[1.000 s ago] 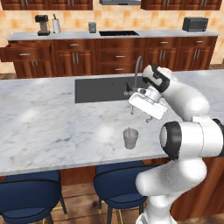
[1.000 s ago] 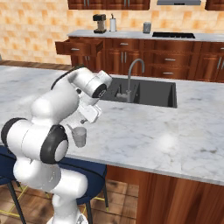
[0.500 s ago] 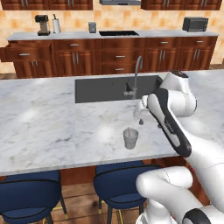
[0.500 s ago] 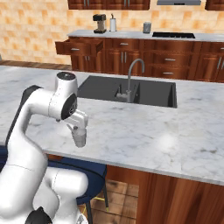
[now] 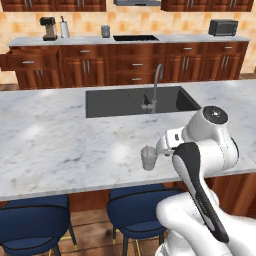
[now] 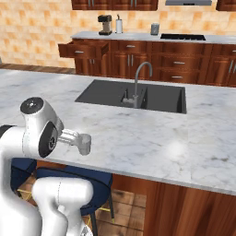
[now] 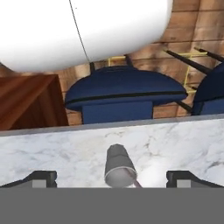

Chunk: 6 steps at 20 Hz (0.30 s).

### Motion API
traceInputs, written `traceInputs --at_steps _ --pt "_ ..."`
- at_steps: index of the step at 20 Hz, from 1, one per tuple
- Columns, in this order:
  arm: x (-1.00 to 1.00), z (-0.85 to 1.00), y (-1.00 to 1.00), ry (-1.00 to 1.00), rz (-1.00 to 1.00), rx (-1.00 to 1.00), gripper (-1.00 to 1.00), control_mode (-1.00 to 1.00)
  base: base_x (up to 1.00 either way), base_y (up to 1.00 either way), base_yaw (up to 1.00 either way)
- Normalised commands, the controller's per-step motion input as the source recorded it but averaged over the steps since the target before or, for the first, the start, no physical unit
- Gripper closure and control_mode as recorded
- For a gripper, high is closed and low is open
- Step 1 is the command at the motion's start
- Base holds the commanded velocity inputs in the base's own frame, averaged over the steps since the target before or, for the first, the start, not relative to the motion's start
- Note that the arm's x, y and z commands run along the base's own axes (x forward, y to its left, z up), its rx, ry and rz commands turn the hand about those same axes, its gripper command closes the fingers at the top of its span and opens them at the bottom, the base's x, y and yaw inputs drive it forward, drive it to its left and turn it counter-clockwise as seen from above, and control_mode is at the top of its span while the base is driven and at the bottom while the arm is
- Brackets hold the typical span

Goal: Take a straw from the drawer in front and place it inside the glass cup on the dining counter.

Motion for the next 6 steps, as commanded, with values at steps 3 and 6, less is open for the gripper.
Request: traceInputs --at_steps 3,6 --pt "0.0 0.0 0.03 0.08 0.0 0.0 -1.0 -1.0 0.0 0.0 0.0" --pt "0.0 0.0 0.0 0.02 0.0 0.0 -1.0 -1.0 0.0 0.0 0.0"
